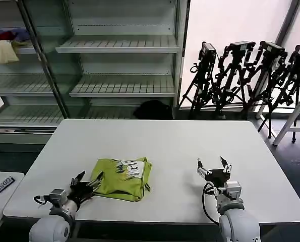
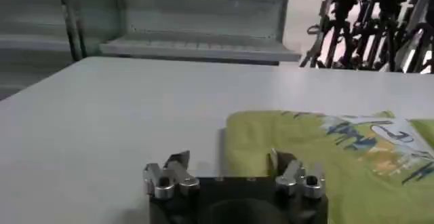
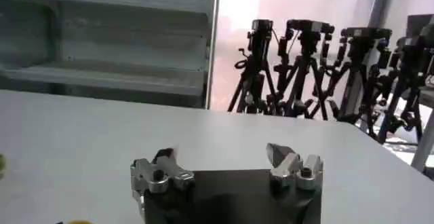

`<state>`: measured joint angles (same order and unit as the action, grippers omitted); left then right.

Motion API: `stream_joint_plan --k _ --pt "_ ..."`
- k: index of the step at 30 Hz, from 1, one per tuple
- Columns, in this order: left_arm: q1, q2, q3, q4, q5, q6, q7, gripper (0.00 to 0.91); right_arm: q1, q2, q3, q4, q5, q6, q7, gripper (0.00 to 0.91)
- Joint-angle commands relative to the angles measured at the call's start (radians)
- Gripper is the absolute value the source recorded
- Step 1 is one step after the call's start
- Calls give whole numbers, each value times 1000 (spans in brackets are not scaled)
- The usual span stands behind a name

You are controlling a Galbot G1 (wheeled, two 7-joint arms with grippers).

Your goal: Fold and organize the clothes.

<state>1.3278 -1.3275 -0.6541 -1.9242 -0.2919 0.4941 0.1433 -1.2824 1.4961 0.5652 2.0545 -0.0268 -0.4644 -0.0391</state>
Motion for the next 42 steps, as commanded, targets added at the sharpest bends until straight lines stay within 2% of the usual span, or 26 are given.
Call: stream_joint_plan --k 1,10,24,30,33,35,38,42 --pt "6 -5 10 -1 -39 19 17 20 2 2 -1 -1 -3 1 4 907" --pt "4 -12 11 1 -120 55 44 20 2 3 2 1 -3 0 8 907" --pt "3 3 -47 3 -37 -107 39 0 8 2 3 -6 -1 1 12 907" --pt "-26 99 -166 39 -21 -155 57 0 5 -6 12 -9 6 4 12 907" --pt "-56 196 -270 75 -5 -162 70 0 4 -9 14 -12 10 6 12 907" --pt "-77 269 -324 129 50 -208 81 0 4 -11 15 -14 14 8 12 907" --pt "-93 363 -374 170 124 -250 95 0 5 -11 15 -18 16 11 12 907" --pt "-120 451 -410 153 167 -258 123 0 4 -9 14 -18 18 15 13 907"
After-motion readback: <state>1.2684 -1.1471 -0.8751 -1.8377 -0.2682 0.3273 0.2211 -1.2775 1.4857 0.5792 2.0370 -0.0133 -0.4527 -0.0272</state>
